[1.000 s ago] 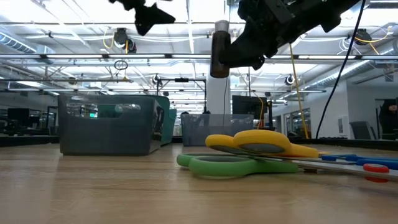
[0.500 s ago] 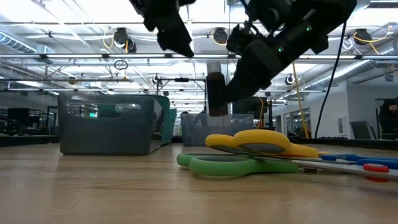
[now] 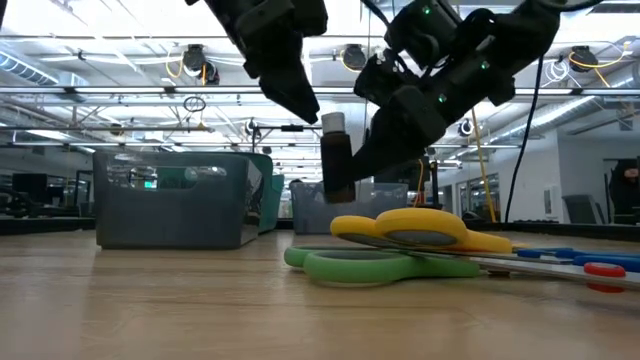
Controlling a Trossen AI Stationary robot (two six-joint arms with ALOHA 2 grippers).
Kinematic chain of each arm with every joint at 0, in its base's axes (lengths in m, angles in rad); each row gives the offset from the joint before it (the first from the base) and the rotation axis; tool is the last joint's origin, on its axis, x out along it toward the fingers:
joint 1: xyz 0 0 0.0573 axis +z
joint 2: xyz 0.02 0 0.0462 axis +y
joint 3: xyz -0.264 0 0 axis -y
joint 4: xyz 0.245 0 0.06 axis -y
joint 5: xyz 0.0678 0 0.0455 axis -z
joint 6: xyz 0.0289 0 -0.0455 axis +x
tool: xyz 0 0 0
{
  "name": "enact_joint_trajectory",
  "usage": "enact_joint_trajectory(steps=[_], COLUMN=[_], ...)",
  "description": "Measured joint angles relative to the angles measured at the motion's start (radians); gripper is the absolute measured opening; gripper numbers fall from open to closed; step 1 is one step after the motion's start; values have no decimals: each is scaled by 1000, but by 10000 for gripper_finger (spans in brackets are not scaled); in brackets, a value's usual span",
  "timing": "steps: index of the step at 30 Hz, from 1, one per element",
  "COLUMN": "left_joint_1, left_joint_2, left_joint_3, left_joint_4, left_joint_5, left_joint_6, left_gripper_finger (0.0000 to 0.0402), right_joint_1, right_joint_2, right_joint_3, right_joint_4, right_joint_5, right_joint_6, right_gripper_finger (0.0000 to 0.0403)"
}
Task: Pick & Place Paint Supplies
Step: Put the black paint bottle into the blue bin
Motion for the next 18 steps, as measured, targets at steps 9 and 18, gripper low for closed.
enact_joint_trajectory(steps=[9, 18], left_joint_1=[0, -1], left_joint_2=[-2, 7], left_joint_3=[0, 0], left_joint_4=[44, 110], left_joint_5=[5, 6], left_joint_6=[-22, 9], left_gripper_finger=[251, 251], right_joint_1=[2, 2], right_joint_2=[-2, -2], right_joint_3=[0, 0], right_joint_4=[7, 8], right_joint_5=[0, 0], right_joint_6=[0, 0], right_gripper_finger=[125, 125])
